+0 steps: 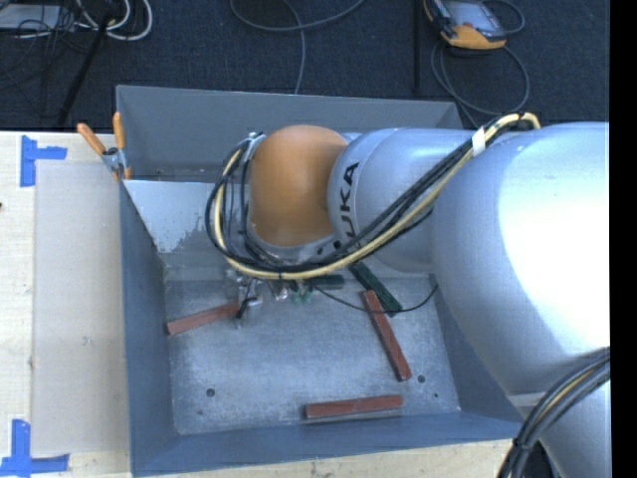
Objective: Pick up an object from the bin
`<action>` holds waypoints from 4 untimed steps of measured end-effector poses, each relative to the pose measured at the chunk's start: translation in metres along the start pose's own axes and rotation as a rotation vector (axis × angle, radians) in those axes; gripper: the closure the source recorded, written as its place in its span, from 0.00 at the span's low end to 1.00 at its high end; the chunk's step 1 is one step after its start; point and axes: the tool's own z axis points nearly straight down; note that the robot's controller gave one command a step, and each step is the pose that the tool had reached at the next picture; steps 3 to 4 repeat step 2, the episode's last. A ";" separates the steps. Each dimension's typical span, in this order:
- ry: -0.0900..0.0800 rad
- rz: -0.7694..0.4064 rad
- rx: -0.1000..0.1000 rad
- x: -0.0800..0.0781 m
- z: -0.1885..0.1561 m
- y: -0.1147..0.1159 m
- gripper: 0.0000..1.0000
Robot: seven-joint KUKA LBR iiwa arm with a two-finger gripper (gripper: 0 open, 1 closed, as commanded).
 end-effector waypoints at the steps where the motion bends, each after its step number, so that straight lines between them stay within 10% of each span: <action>1: -0.010 -0.041 0.000 0.004 -0.179 0.019 1.00; 2: -0.003 0.152 0.000 0.020 -0.207 0.033 1.00; 4: -0.003 0.152 0.000 0.020 -0.207 0.033 1.00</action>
Offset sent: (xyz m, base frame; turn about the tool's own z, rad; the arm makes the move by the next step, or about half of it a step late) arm -0.0114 0.0164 0.1734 -0.0465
